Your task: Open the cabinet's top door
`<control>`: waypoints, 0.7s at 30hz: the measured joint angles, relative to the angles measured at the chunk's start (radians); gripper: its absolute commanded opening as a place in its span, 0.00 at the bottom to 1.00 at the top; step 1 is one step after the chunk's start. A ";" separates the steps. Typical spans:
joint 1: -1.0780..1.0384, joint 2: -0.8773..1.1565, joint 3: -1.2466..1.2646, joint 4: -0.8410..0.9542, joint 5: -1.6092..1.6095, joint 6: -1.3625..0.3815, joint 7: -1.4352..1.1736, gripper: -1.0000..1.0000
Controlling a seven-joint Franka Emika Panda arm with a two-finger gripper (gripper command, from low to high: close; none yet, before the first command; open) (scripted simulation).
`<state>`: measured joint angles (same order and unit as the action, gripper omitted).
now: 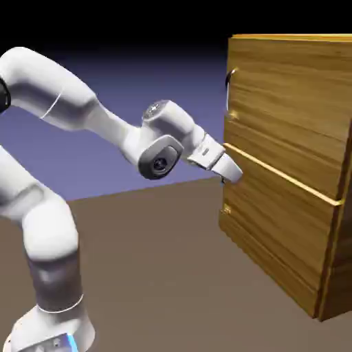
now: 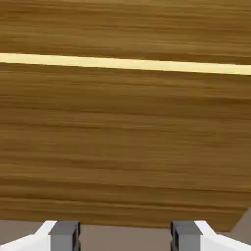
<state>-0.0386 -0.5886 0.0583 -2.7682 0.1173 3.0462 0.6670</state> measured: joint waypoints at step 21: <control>-0.394 -0.145 0.454 0.326 0.913 0.072 -0.576 0.50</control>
<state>-0.4321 -0.7335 0.5123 -2.4426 1.0308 3.1180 0.0910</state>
